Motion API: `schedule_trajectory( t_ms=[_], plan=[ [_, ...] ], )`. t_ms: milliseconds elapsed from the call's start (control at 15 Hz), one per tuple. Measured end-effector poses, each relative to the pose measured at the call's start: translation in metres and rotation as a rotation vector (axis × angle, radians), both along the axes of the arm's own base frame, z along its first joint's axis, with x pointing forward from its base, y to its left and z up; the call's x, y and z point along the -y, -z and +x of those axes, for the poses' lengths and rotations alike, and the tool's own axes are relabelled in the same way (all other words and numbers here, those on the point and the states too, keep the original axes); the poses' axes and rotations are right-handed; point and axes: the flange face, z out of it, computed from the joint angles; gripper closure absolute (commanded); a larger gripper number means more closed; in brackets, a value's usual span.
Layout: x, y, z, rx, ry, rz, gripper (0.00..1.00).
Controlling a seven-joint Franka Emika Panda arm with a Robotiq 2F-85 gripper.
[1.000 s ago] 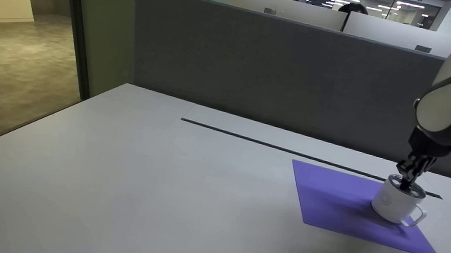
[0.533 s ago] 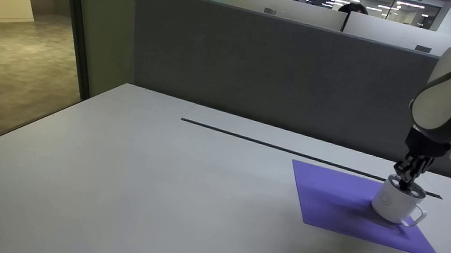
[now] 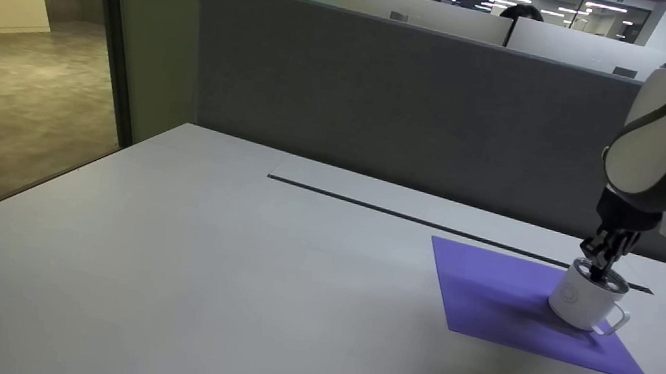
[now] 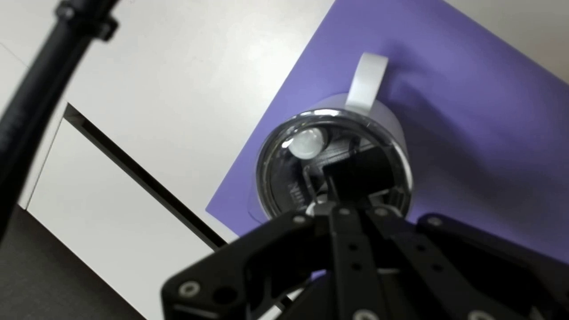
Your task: Move the object in the cup
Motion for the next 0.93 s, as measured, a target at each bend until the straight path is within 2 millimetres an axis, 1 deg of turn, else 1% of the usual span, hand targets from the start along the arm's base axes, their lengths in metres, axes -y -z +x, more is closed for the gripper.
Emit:
schedule_trajectory(
  t_ms=[400, 933],
  plan=[
    [-0.0093, 0.0005, 0.0001, -0.003, -0.003, 0.002, 1.00],
    [-0.0099, 0.0030, -0.0022, -0.024, 0.002, -0.004, 1.00]
  ],
)
